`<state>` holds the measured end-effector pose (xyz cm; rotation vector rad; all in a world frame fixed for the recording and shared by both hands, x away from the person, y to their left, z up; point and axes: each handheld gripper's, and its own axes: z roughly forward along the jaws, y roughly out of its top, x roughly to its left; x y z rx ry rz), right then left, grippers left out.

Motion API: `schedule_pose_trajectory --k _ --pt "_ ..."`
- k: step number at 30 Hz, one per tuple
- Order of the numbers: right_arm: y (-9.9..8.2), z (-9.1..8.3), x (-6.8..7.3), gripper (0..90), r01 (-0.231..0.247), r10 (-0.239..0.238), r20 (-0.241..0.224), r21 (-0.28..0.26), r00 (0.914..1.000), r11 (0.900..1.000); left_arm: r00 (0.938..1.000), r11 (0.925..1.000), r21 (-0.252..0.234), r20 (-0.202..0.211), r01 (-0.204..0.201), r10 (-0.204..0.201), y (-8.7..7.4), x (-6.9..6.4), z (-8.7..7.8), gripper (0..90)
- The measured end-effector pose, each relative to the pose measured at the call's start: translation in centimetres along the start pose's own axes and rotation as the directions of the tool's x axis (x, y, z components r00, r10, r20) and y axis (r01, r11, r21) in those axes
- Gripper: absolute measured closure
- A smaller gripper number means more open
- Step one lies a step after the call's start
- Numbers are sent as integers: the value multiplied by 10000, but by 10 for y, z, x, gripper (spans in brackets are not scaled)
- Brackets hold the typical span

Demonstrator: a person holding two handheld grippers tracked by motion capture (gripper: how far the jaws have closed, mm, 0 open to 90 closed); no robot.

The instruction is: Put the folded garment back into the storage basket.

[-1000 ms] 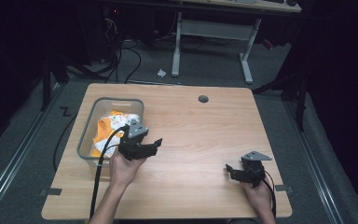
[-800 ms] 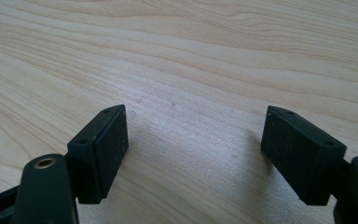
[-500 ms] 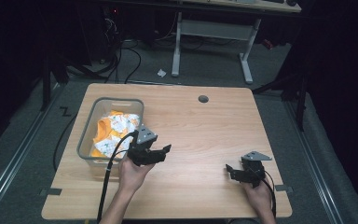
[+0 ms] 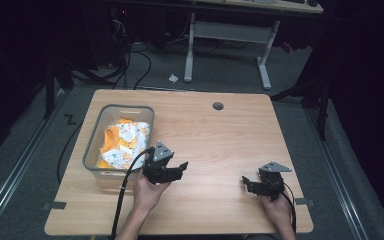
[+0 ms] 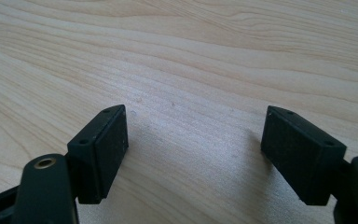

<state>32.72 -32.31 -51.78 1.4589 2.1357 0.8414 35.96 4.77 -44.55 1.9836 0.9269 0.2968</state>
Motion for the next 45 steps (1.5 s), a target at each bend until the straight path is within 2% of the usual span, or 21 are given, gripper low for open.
schedule_pose_trajectory --k 14,26,32,35,38,39,40,45 --pt "0 0 0 233 3 -3 5 1 10000 10000 9992 9987 435 291 274 -287 -18 -8 18 375" --pt "0 0 0 233 3 -3 5 2 10000 10000 9993 9949 966 219 287 -310 -38 -17 36 373" --pt "0 0 0 233 3 -3 6 2 10000 10000 9997 9928 1187 -188 184 -163 -46 -20 43 369" --pt "0 0 0 233 3 -3 5 3 10000 10000 9973 9893 1454 -690 -128 231 -51 -20 48 367" --pt "0 0 0 233 3 -3 5 3 10000 10000 9954 9858 1661 -867 -260 409 -57 -20 54 361" --pt "0 0 0 233 -12 12 10 14 10000 10000 9937 9876 1520 -971 -402 554 -60 -20 55 355" --pt "0 0 0 233 -10 10 9 13 10000 10000 9935 9897 1384 -1014 -365 509 -61 -20 55 339" --pt "0 0 0 233 -12 12 9 10 10000 10000 9921 9902 1378 -1186 -238 403 -61 -19 56 332"
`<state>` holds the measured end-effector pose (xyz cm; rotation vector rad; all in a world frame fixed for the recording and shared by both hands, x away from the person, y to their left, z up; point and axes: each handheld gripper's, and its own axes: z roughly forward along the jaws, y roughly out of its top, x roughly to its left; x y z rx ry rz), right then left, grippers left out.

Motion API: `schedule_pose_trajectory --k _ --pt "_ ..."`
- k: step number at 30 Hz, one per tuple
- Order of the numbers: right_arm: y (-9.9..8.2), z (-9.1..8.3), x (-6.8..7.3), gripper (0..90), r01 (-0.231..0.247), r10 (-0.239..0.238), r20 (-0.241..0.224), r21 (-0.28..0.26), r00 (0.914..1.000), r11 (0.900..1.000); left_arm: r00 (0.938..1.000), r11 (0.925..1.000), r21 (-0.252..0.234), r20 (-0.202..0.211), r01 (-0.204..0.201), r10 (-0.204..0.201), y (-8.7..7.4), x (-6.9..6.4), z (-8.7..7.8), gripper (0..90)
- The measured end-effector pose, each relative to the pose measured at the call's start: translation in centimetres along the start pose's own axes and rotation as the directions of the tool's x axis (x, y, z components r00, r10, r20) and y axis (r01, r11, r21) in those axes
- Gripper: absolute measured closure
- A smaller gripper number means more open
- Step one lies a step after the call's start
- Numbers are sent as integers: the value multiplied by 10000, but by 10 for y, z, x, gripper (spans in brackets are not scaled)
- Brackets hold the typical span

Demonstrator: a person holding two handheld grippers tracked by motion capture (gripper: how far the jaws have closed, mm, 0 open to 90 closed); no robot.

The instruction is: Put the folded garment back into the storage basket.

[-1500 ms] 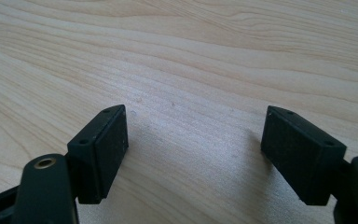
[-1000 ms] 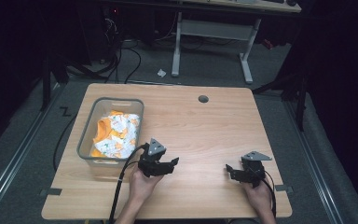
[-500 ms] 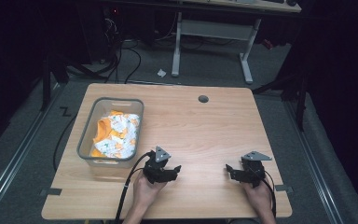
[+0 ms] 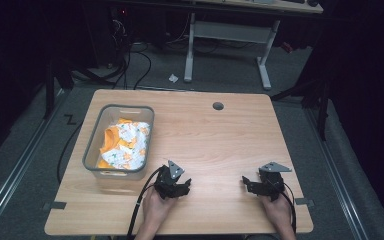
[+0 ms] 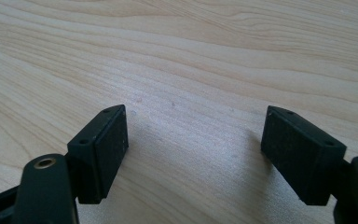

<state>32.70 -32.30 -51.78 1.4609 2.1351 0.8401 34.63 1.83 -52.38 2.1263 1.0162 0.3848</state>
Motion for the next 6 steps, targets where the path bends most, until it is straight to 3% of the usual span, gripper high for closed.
schedule_pose_trajectory --k 6 --pt "0 0 0 233 1 -1 -2 0 10000 10000 10000 10000 38 -30 65 -65 0 1 0 312"
